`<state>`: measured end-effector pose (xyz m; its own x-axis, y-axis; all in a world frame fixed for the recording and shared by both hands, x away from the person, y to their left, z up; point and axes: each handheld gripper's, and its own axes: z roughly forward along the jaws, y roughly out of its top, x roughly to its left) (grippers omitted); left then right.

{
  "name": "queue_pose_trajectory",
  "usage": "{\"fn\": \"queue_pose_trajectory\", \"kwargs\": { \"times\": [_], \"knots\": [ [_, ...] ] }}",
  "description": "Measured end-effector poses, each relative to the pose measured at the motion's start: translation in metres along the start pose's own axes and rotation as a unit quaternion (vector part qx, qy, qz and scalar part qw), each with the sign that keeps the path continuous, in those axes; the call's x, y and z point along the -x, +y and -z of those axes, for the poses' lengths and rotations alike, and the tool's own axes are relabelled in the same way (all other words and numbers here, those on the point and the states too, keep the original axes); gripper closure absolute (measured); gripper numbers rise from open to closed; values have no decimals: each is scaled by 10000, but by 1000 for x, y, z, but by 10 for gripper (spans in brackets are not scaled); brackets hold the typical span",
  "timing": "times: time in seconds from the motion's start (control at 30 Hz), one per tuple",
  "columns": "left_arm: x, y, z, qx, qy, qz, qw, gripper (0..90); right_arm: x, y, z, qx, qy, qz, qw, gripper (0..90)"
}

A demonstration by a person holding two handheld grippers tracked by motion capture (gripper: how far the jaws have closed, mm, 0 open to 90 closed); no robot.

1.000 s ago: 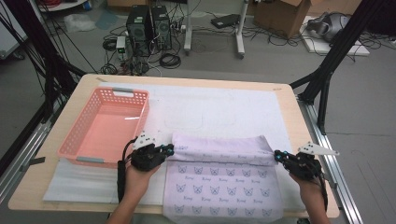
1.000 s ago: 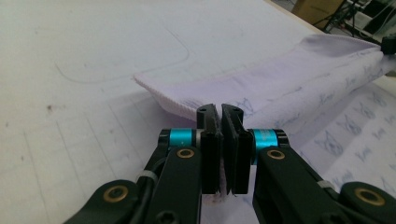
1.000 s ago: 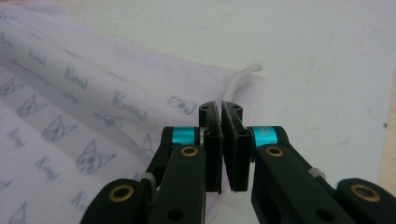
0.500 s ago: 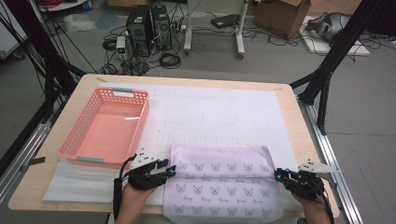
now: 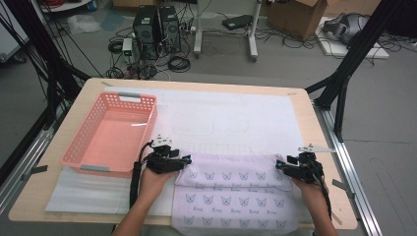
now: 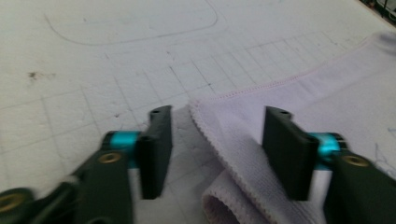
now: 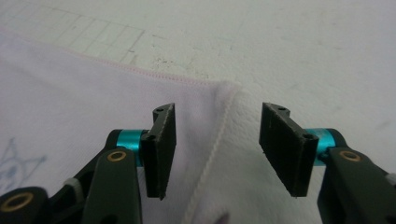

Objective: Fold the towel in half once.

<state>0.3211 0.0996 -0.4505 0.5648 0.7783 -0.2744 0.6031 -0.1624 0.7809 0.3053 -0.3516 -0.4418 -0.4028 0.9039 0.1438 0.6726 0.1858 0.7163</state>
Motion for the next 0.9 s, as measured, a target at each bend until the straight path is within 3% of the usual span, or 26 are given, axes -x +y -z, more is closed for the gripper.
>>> {"fn": "queue_pose_trajectory", "kwargs": {
  "times": [0.07,0.1,0.17,0.27,0.37,0.53,0.7,0.9],
  "knots": [
    [2,-1,-2,-135,-62,-25,9999,755,0,2,-5,-28,14,36,10000,610],
    [3,-1,-2,-123,-31,-56,9999,818,0,3,-5,-60,110,58,9999,762],
    [4,0,2,-9,7,-54,10000,854,0,3,-3,-57,205,116,9997,869],
    [3,1,10,160,25,-32,9999,865,-2,2,4,70,163,250,9995,872],
    [5,1,21,344,-94,-28,9994,867,-2,-1,14,248,172,242,9993,872],
    [15,-5,41,621,-333,-37,9975,866,-9,-9,39,666,318,263,9969,870],
    [24,-14,63,840,-452,-156,9953,866,-19,-24,63,870,460,396,9944,866],
    [38,-32,78,785,-603,-262,9947,864,-26,-36,84,906,571,461,9932,866]
  ]
}}
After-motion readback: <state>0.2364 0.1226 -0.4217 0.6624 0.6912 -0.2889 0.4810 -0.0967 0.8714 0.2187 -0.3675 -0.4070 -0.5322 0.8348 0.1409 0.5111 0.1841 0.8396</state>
